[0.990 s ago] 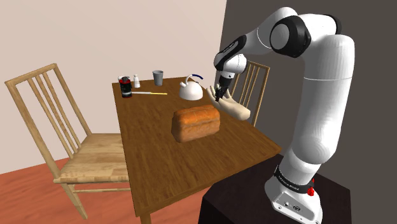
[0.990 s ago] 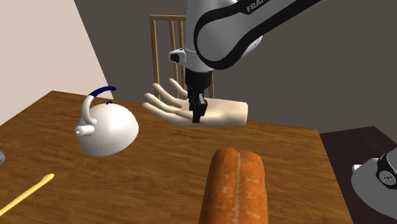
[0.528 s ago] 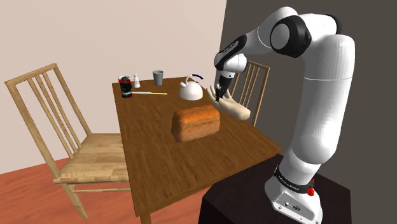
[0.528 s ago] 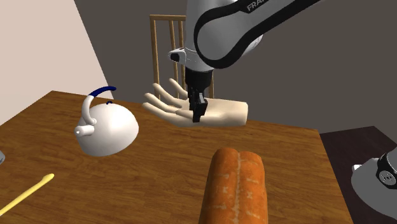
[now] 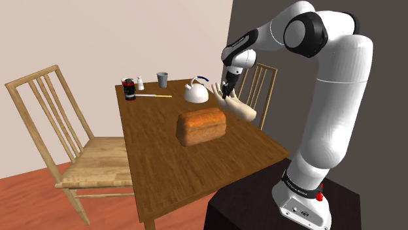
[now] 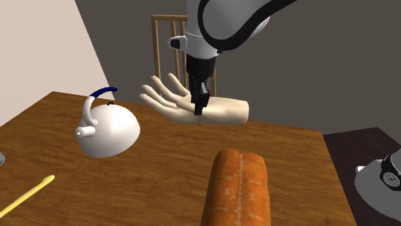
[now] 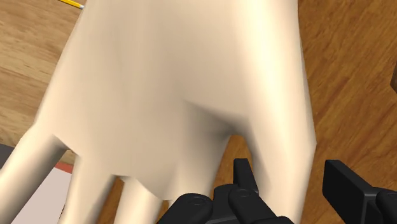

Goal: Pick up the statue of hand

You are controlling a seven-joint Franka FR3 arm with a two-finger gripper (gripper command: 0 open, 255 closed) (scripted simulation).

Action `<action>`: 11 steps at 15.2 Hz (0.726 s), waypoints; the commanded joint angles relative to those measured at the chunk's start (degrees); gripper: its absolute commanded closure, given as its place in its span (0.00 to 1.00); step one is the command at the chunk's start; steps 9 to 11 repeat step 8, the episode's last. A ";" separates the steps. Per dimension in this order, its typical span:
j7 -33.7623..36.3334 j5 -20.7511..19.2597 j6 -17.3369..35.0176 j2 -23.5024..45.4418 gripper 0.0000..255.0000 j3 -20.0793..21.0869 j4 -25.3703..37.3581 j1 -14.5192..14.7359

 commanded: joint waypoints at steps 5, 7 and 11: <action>1.56 -1.95 -4.17 -2.28 1.00 -0.58 2.44 0.26; 1.84 -2.27 -4.93 -2.66 1.00 -0.65 2.89 0.31; 1.85 -2.27 -4.93 -2.67 1.00 -0.65 2.89 0.31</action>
